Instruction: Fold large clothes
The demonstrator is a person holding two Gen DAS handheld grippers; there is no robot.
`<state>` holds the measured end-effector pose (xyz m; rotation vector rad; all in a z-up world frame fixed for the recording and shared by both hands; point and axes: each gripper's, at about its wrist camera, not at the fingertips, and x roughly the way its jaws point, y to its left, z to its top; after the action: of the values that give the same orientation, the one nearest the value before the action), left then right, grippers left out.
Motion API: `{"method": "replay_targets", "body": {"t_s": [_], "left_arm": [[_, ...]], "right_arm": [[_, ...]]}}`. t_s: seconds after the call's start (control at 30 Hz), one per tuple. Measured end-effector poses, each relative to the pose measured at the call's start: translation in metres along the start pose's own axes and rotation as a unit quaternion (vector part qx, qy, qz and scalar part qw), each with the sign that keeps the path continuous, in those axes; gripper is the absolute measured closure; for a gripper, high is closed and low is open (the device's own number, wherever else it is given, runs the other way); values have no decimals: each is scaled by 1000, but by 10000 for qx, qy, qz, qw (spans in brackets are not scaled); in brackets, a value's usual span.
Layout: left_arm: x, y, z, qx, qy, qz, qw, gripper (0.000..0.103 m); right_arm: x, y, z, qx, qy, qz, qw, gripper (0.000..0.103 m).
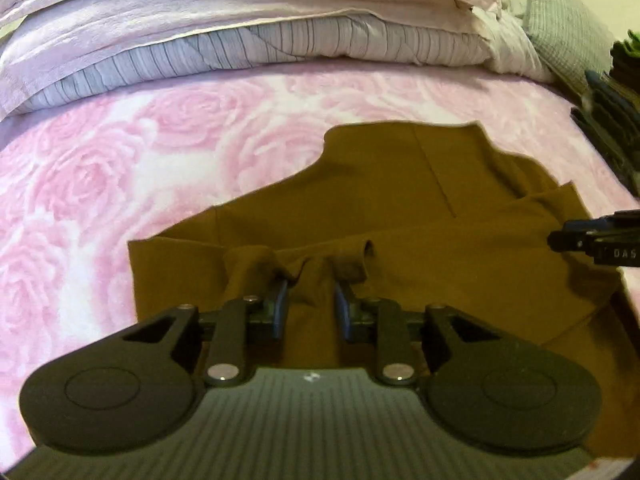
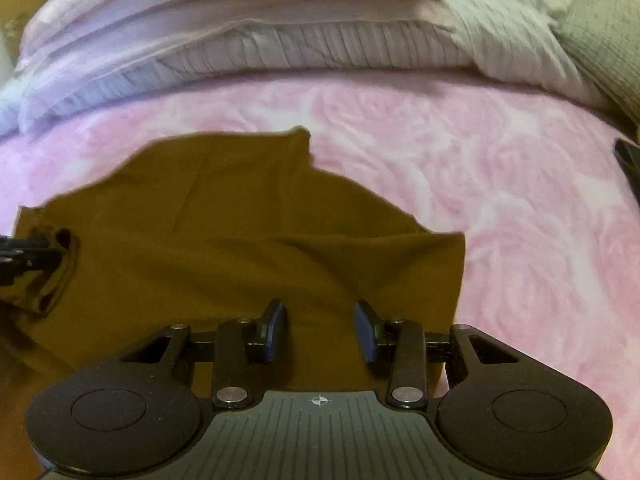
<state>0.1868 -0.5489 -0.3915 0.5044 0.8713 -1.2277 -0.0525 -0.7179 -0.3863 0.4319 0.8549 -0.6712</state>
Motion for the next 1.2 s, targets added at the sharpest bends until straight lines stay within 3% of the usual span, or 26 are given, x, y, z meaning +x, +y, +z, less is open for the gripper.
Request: {"method": "replay_targets", "body": {"t_s": [0.07,0.2,0.33,0.43,0.57,0.6,0.63,0.67,0.7,0.8,0.87,0.9,0.97,1.03,1.13,1.2], "left_arm": [[-13,13,13,-300,-228,-324,9988,81],[7,30,61,-408,-346,-567,9970,82],[63,33,104,-617,261,-1027,9925,79],[101,35,116,-1049,831,-1350,9818,78],[119,38,117,-1286,977,-1489,9756,78],[119,38,119,-1305,927,-1572,9745,80],[120,38,120,-1261,852,-1614,9751,92],[119,36,121,-1161,768,-1663,9762,97],[118,32,122,-1003,716,-1629,9789,97],[93,20,114,-399,227,-1545,9869,97],[58,6,99,295,-353,-1407,9890,97],[36,-5,85,823,-660,-1244,9866,97],[9,-21,56,1447,-778,-1181,9793,97],[2,-30,19,1722,-358,-1173,9774,96],[-1,-27,-11,1648,23,-1005,9812,93],[-15,-15,-5,1170,-96,-1242,9853,92]], "right_arm": [[-7,-6,11,22,239,123,9996,67],[-13,-20,45,218,-14,529,9984,67],[22,-28,89,494,49,794,9956,67],[63,-36,110,997,307,1051,9890,67],[101,-48,116,1637,656,1383,9746,68],[102,-50,116,1650,555,1435,9742,80],[101,-50,117,1610,432,1431,9756,93],[101,-50,118,1544,402,1413,9770,99],[99,-50,118,1469,354,1414,9784,99],[75,-39,111,917,-120,1347,9866,99],[47,-31,100,450,-526,1293,9892,99],[27,-25,89,204,-730,1265,9891,99],[-1,-16,66,-205,-876,1211,9886,99],[-16,-3,38,-656,-489,1127,9903,98],[-14,12,7,-1114,749,825,9875,89],[-28,12,4,-972,686,706,9904,86]]}}
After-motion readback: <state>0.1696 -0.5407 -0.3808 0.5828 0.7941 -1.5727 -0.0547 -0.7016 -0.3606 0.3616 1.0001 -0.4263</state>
